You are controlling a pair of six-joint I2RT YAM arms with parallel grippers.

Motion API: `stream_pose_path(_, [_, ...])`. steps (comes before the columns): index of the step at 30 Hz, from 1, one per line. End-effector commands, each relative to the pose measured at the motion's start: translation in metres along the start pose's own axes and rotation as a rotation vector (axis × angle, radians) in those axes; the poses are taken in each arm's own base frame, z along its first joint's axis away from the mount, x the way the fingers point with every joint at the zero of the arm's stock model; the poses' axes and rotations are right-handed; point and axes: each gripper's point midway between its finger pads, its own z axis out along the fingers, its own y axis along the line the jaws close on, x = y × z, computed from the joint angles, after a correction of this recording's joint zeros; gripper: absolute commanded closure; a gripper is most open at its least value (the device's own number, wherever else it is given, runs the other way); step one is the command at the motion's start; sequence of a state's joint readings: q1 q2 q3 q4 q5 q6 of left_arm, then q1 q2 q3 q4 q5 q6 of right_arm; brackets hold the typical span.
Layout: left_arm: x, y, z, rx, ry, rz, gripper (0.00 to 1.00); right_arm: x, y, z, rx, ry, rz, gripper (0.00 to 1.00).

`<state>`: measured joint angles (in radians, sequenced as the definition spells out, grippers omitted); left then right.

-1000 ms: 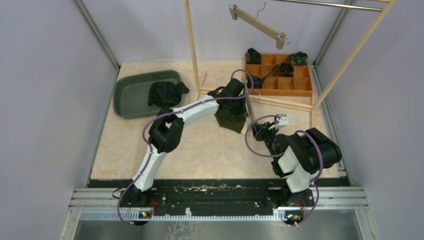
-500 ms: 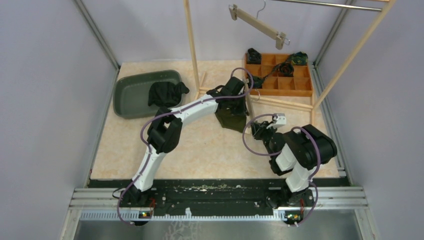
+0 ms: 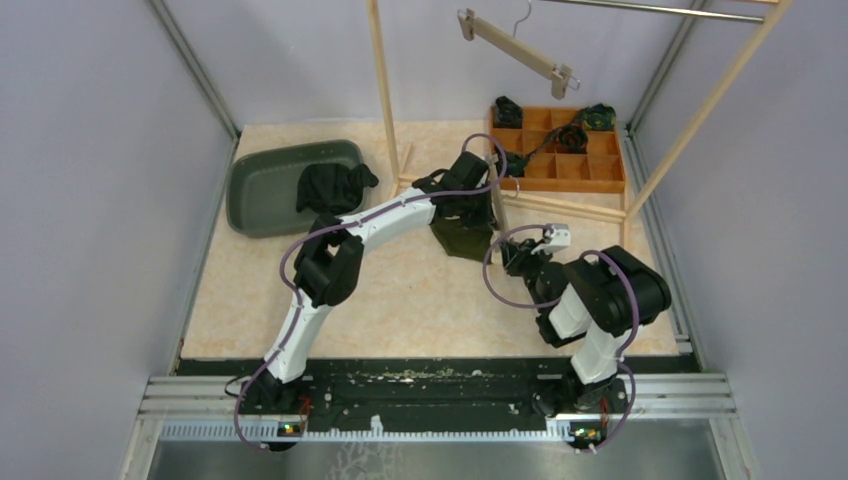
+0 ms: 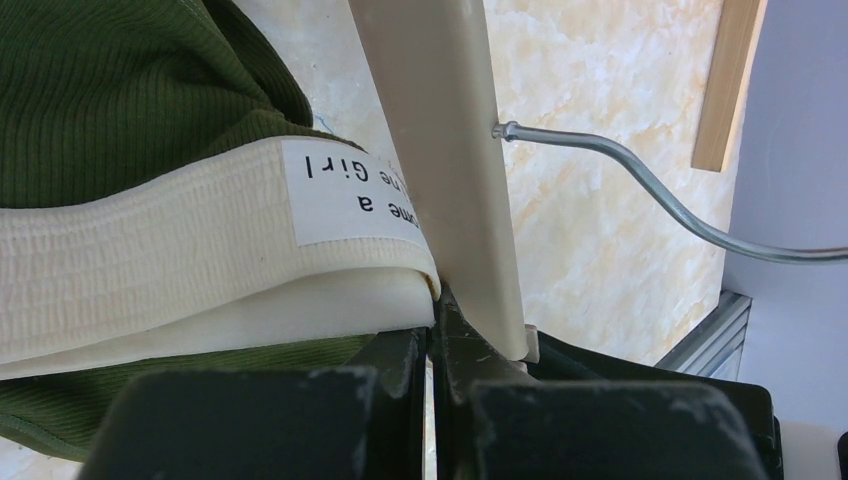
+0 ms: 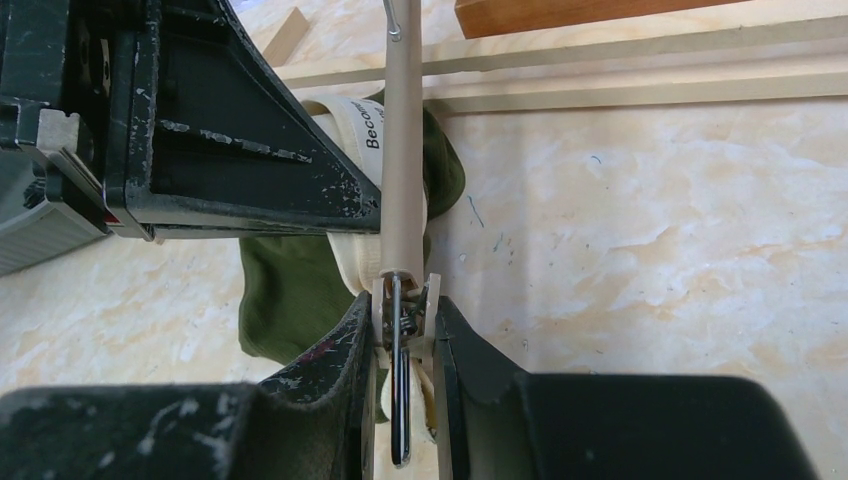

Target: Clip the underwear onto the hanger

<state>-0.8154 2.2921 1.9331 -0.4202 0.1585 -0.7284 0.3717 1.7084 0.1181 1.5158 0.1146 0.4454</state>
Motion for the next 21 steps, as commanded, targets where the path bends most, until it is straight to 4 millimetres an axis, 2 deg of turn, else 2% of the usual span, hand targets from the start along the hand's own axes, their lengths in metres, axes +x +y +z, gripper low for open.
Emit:
stream_pose_path(1, [-0.021, -0.025, -0.022, 0.068, -0.041, 0.01, 1.0, -0.052, 0.031, 0.01, -0.107, -0.206, 0.024, 1.0])
stream_pose_path(21, [-0.035, -0.018, -0.031, 0.062, -0.065, -0.008, 1.0, -0.051, 0.032, 0.01, -0.113, -0.199, 0.024, 1.0])
